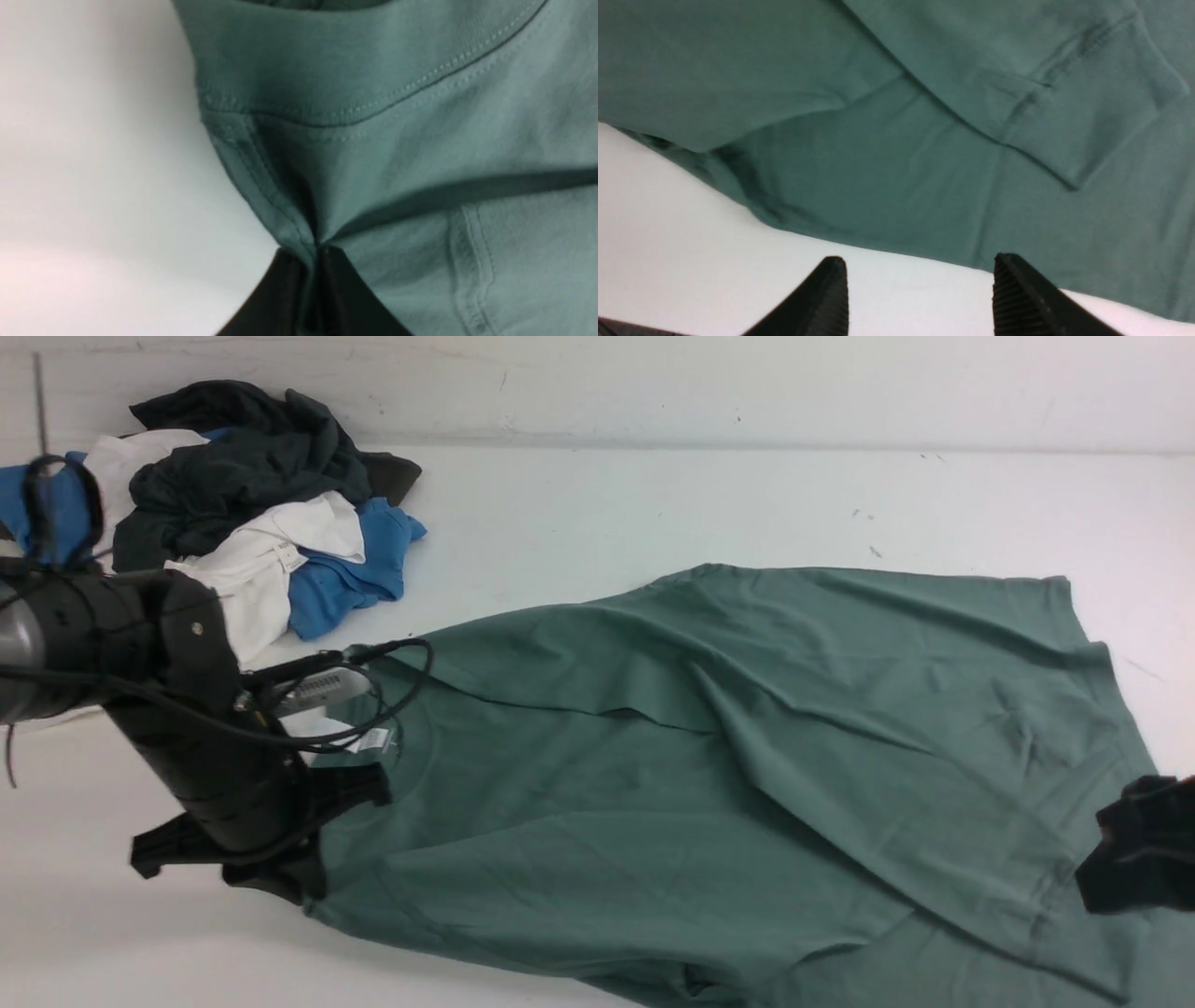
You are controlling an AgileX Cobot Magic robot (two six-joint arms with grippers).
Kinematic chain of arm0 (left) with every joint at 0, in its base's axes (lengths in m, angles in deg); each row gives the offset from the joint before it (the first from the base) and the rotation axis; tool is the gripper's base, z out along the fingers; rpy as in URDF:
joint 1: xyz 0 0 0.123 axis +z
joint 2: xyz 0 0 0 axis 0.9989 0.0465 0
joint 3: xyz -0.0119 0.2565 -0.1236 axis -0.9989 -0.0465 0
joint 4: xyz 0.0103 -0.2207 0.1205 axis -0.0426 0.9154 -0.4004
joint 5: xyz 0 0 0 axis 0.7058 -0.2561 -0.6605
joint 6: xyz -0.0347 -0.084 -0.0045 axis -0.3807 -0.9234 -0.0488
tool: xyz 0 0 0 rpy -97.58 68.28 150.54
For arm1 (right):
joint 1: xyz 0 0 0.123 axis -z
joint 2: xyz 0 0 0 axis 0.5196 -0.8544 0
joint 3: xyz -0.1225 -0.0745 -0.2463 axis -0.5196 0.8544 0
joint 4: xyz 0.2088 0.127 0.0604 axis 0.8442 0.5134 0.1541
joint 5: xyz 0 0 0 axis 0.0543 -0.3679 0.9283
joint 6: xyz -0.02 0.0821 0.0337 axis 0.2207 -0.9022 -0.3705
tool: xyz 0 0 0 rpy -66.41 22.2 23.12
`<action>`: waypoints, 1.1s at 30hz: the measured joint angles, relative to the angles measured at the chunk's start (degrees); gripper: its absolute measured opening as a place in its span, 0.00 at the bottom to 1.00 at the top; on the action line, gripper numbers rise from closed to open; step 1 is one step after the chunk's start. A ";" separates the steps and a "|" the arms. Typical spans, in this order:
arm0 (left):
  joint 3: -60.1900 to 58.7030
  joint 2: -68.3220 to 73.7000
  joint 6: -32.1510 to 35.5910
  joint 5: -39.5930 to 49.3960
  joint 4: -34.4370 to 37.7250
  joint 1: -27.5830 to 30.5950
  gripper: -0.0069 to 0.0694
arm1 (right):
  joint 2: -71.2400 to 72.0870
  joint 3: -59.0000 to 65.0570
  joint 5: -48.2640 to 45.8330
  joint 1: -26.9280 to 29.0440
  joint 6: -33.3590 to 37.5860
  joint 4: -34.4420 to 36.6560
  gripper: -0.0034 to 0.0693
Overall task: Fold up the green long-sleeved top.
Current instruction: Use both arms simultaneously to clamp the lower edge of the clothing fabric
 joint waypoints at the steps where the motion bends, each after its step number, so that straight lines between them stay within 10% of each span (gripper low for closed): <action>1: 0.00 -0.98 0.11 1.40 -1.52 1.85 0.13 | 0.00 1.38 0.57 0.00 0.00 0.00 0.58; 16: -0.16 -5.73 0.16 8.52 -9.66 6.83 0.13 | -1.12 23.17 9.27 0.00 -4.07 -5.71 0.58; 33: -0.16 -5.73 2.42 8.59 -10.24 6.83 0.13 | -19.25 20.56 13.37 0.00 -9.21 -11.53 0.53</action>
